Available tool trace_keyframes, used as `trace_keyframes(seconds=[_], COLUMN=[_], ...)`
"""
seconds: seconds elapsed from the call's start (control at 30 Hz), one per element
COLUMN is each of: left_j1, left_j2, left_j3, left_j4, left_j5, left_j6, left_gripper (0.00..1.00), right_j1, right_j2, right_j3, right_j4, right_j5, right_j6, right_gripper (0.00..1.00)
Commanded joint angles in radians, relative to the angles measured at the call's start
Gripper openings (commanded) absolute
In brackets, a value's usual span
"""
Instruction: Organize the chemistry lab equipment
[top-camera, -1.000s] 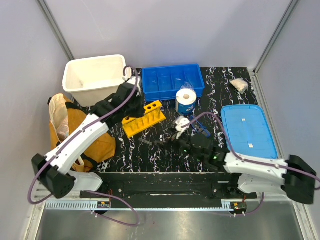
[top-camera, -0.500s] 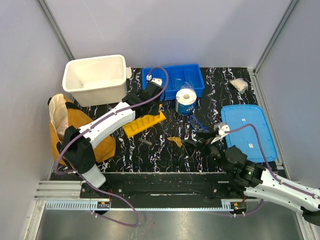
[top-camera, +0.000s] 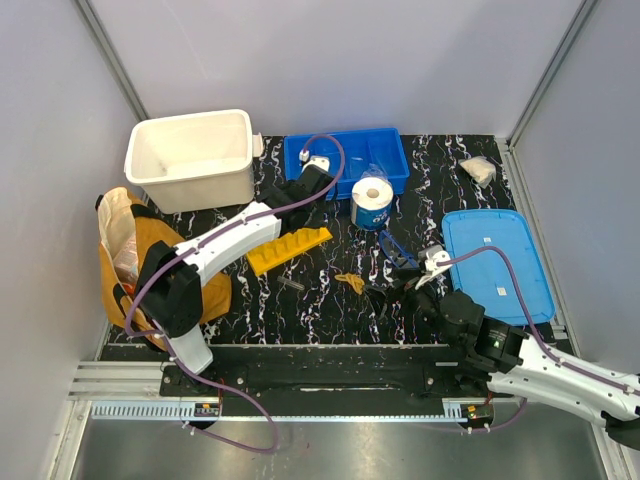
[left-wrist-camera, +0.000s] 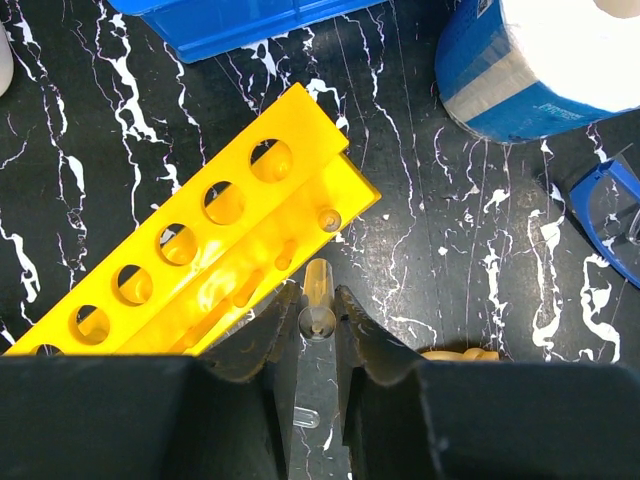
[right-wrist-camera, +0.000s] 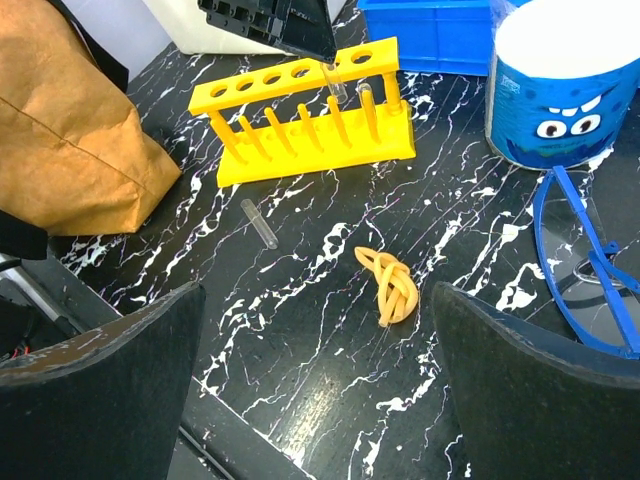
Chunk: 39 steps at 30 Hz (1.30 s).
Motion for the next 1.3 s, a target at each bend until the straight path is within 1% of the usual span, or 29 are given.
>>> trace_keyframes(seconds=[0.0,0.13,0.3,0.57,0.6,0.7,0.93,1.07,1.27], left_j1=[0.000,0.000,0.001,0.000,0.000,0.001,0.003,0.004,0.018], left_j2=[-0.007,-0.023,-0.030,-0.032,-0.032,-0.032,-0.038,-0.036,-0.016], left_j3=[0.014,0.026,0.025,-0.006,-0.007,-0.020,-0.063,-0.098,-0.106], left_j4=[0.049,0.024,0.011,0.007,0.007,0.006,0.030,0.073,0.107], left_j5=[-0.037,-0.066,-0.065,-0.083,-0.088,-0.094,-0.080,-0.065,-0.049], left_j6=[0.015,0.012,0.017,0.017,0.017,0.015,0.009,0.009,0.006], left_gripper=[0.22,0.23,0.23,0.23,0.23,0.23,0.24,0.25,0.28], right_j1=[0.005,0.005,0.005,0.005,0.005,0.006,0.005,0.005,0.005], right_j2=[0.015,0.027,0.043,0.055,0.059,0.075,0.095,0.104,0.124], right_j3=[0.044,0.049,0.043,0.053,0.053,0.058,0.061,0.067,0.075], right_j4=[0.028,0.032,0.038,0.038,0.073,0.081,0.087,0.090,0.100], right_j5=[0.021,0.027,0.034,0.044,0.044,0.044,0.045,0.047,0.045], right_j6=[-0.018,-0.023,-0.018,-0.025,-0.026,-0.031,-0.037,-0.041,-0.055], right_gripper=[1.00,0.99,1.00,0.99,1.00,1.00,1.00,1.00,0.99])
